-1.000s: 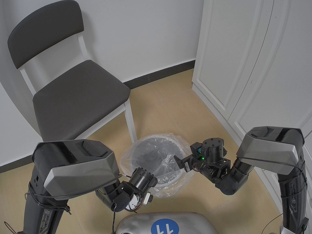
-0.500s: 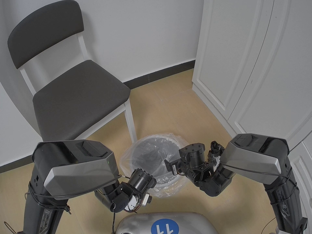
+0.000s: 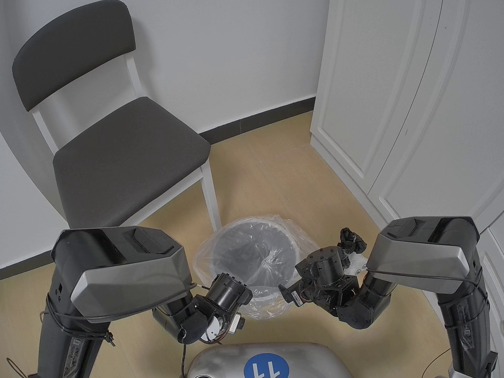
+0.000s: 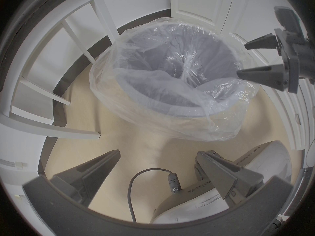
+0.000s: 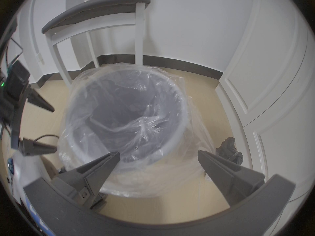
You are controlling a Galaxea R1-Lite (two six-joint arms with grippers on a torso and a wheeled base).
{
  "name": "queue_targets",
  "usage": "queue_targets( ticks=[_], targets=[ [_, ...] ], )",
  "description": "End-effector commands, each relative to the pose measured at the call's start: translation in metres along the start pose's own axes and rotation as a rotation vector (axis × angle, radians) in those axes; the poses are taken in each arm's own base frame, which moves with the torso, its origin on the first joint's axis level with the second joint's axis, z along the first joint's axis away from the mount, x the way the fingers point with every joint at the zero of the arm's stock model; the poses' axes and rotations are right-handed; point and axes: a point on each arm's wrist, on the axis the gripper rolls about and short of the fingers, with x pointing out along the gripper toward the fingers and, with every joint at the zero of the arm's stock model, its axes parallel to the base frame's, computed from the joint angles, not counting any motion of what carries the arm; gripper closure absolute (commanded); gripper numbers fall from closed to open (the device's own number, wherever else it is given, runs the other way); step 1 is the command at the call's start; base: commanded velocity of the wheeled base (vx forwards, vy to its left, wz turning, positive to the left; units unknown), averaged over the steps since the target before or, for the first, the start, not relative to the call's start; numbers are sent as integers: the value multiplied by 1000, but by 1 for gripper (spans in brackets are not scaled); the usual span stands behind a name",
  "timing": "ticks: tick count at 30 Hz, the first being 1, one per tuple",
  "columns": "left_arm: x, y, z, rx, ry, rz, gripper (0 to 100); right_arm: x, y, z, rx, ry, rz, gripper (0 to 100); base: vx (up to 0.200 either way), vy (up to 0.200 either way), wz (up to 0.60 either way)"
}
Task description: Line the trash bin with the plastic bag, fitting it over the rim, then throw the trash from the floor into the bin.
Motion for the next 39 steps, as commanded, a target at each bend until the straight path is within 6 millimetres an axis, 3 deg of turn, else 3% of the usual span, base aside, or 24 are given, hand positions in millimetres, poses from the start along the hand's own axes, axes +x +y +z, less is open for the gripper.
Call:
queue_targets(
  ticks=[1,6,10,13,17,22,27,31,39],
  targets=[
    [-1,0,-1,-1,1,0,0,-11,-2,-1,-27,11,25,0,0,0,0],
    [-1,-1,-1,4,1,3,0,-10,-1,-7,-50,28,37,0,0,0,0],
    [-10,2,0,6,-9,3,0,2,2,-14,-48,37,33,0,0,0,0],
    [-31,6,3,11,-30,-12,0,16,-1,-21,-39,52,20,0,0,0,0],
    [-44,9,3,13,-42,-19,0,17,-2,-21,-43,77,23,0,0,0,0],
    [-45,9,6,10,-50,-21,0,19,-3,-13,-21,38,11,0,0,0,0],
    [-45,9,8,6,-56,-20,0,10,-8,0,3,-13,-1,0,0,0,0],
    [-46,10,9,3,-61,-19,0,-9,-13,13,5,-38,2,0,0,0,0],
    [-46,10,9,2,-61,-15,0,-34,-13,6,-62,3,33,0,0,0,0]
  ],
)
